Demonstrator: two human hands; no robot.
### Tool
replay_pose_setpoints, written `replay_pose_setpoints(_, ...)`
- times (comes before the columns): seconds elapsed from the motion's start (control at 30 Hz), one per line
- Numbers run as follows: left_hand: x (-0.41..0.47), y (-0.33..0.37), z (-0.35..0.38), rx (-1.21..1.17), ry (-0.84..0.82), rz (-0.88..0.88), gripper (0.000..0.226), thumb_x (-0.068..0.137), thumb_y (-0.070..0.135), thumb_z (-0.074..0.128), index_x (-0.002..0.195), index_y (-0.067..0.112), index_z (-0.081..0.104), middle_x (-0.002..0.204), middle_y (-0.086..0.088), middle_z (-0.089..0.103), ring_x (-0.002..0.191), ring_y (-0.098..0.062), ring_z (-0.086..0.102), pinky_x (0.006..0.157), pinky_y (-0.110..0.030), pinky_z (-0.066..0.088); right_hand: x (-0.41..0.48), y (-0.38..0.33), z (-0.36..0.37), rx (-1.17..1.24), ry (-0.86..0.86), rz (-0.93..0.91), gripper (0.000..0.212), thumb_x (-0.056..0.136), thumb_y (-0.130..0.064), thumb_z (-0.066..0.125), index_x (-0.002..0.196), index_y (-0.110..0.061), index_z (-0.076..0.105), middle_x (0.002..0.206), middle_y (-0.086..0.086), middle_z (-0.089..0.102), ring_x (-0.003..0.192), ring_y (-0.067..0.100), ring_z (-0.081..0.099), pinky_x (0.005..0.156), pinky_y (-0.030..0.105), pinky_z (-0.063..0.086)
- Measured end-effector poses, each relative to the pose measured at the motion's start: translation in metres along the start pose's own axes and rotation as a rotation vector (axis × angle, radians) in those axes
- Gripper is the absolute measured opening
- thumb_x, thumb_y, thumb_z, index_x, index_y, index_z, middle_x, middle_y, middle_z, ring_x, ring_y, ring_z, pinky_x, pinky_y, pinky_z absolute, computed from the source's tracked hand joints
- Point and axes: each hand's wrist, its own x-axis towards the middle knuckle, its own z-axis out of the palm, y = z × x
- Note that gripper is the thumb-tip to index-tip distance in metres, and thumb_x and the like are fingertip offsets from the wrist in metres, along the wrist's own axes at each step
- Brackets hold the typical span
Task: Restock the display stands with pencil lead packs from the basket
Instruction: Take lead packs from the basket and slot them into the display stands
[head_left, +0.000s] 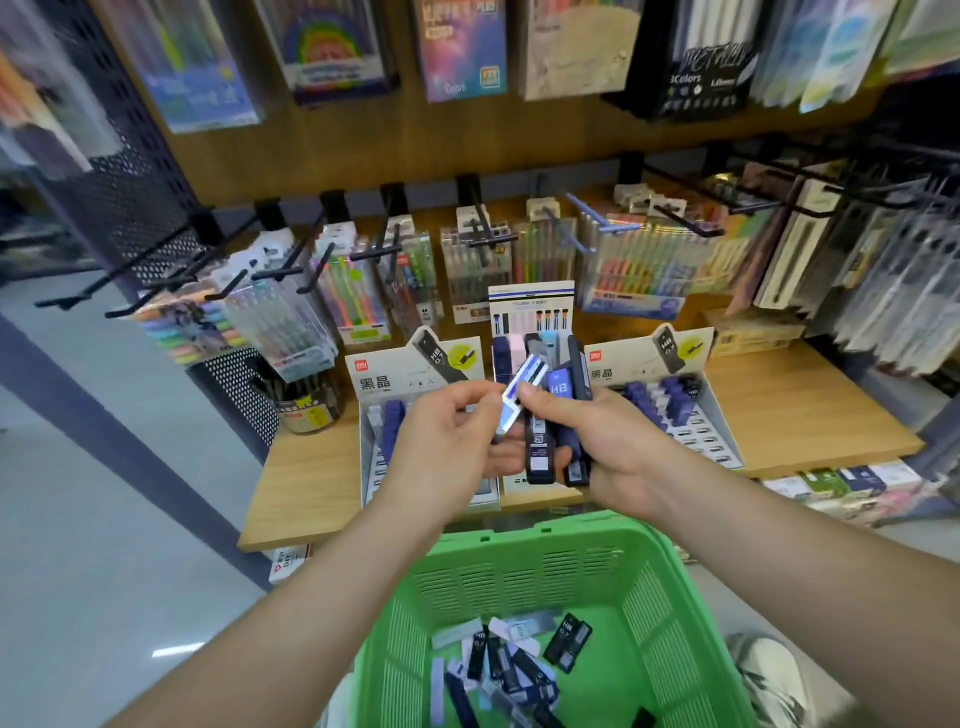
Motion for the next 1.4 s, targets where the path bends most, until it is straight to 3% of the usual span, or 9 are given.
replay_pose_setpoints(0.13, 0.015, 0.002, -0.006, 0.062, 0.032, 0.008, 0.018, 0.097, 0.015, 0.054, 0.098, 0.017, 0.072, 0.063, -0.002, 0.069, 0.046, -0.01, 0.057, 0.045, -0.017, 0.046, 0.01, -0.004, -0.005, 0.02, -0.027, 0.002, 0.009, 0.086, -0.013, 0.071, 0.093, -0.007, 0.069, 0.079, 0.01, 0.071, 0.068, 0.022, 0.066, 0.071, 0.037, 0.049)
replay_pose_setpoints(0.27, 0.029, 0.004, -0.019, 0.04, 0.042, -0.062, 0.021, 0.092, 0.01, 0.061, 0.086, 0.024, 0.076, 0.07, 0.0, 0.071, 0.055, -0.006, 0.056, 0.054, -0.016, 0.05, 0.013, -0.018, -0.01, 0.07, 0.008, 0.068, 0.008, 0.088, -0.016, 0.071, 0.086, -0.01, 0.065, 0.065, 0.004, 0.064, 0.056, 0.018, 0.064, 0.037, 0.02, 0.043)
replay_pose_setpoints(0.4, 0.038, 0.001, -0.029, 0.044, 0.069, -0.143, 0.007, 0.084, 0.013, 0.071, 0.079, 0.015, 0.076, 0.075, -0.006, 0.073, 0.058, -0.007, 0.059, 0.056, -0.015, 0.051, 0.015, -0.03, -0.023, 0.057, 0.053, 0.086, 0.011, 0.087, -0.019, 0.072, 0.089, -0.011, 0.064, 0.066, 0.002, 0.064, 0.048, 0.011, 0.057, 0.034, 0.019, 0.04)
replay_pose_setpoints(0.53, 0.062, 0.002, -0.031, 0.38, 0.154, -0.035, 0.017, 0.078, 0.026, 0.077, 0.076, 0.01, 0.073, 0.06, -0.004, 0.07, 0.046, -0.007, 0.058, 0.047, -0.017, 0.047, 0.02, -0.042, -0.037, 0.121, 0.162, 0.063, 0.015, 0.087, -0.021, 0.073, 0.09, -0.009, 0.064, 0.064, 0.004, 0.063, 0.044, 0.011, 0.056, 0.033, 0.018, 0.04)
replay_pose_setpoints(0.67, 0.098, -0.007, -0.026, 0.777, 0.047, 0.038, 0.015, 0.083, 0.029, 0.074, 0.074, 0.016, 0.072, 0.054, 0.002, 0.065, 0.048, -0.012, 0.059, 0.051, -0.023, 0.05, 0.029, -0.045, -0.04, 0.13, 0.228, 0.086, 0.017, 0.086, -0.023, 0.073, 0.089, -0.009, 0.064, 0.064, 0.005, 0.063, 0.042, 0.012, 0.056, 0.033, 0.018, 0.039)
replay_pose_setpoints(0.87, 0.136, -0.039, -0.021, 1.158, -0.045, 0.181, 0.016, 0.094, 0.021, 0.059, 0.105, 0.02, 0.07, 0.085, -0.001, 0.067, 0.08, -0.022, 0.06, 0.07, -0.026, 0.041, 0.04, -0.045, -0.043, 0.121, 0.225, 0.13, 0.016, 0.088, -0.026, 0.072, 0.087, -0.011, 0.066, 0.062, 0.005, 0.064, 0.042, 0.013, 0.054, 0.033, 0.018, 0.037)
replay_pose_setpoints(1.0, 0.148, -0.051, -0.013, 1.097, 0.061, 0.257, 0.012, 0.089, 0.029, 0.065, 0.1, 0.024, 0.064, 0.087, 0.003, 0.068, 0.081, -0.018, 0.063, 0.067, -0.025, 0.045, 0.045, -0.055, -0.048, 0.253, 0.221, 0.176, 0.014, 0.093, -0.02, 0.059, 0.083, -0.009, 0.059, 0.06, 0.005, 0.06, 0.04, 0.013, 0.052, 0.032, 0.016, 0.035)
replay_pose_setpoints(1.17, 0.159, -0.048, 0.002, 0.894, 0.146, 0.439, 0.017, 0.084, 0.02, 0.072, 0.1, 0.016, 0.074, 0.092, 0.001, 0.073, 0.085, -0.015, 0.065, 0.082, -0.023, 0.049, 0.047, -0.063, -0.05, 0.257, 0.204, 0.138, 0.01, 0.093, -0.019, 0.057, 0.09, -0.01, 0.06, 0.065, 0.004, 0.063, 0.048, 0.013, 0.057, 0.036, 0.016, 0.038)
replay_pose_setpoints(1.4, 0.17, -0.035, 0.009, 1.018, 0.063, 0.534, 0.021, 0.085, 0.014, 0.07, 0.105, 0.007, 0.073, 0.099, -0.009, 0.071, 0.094, -0.025, 0.064, 0.088, -0.027, 0.046, 0.048, -0.067, -0.05, 0.231, 0.218, 0.107, 0.008, 0.094, -0.018, 0.061, 0.093, -0.01, 0.062, 0.066, 0.005, 0.065, 0.049, 0.013, 0.059, 0.038, 0.018, 0.04)
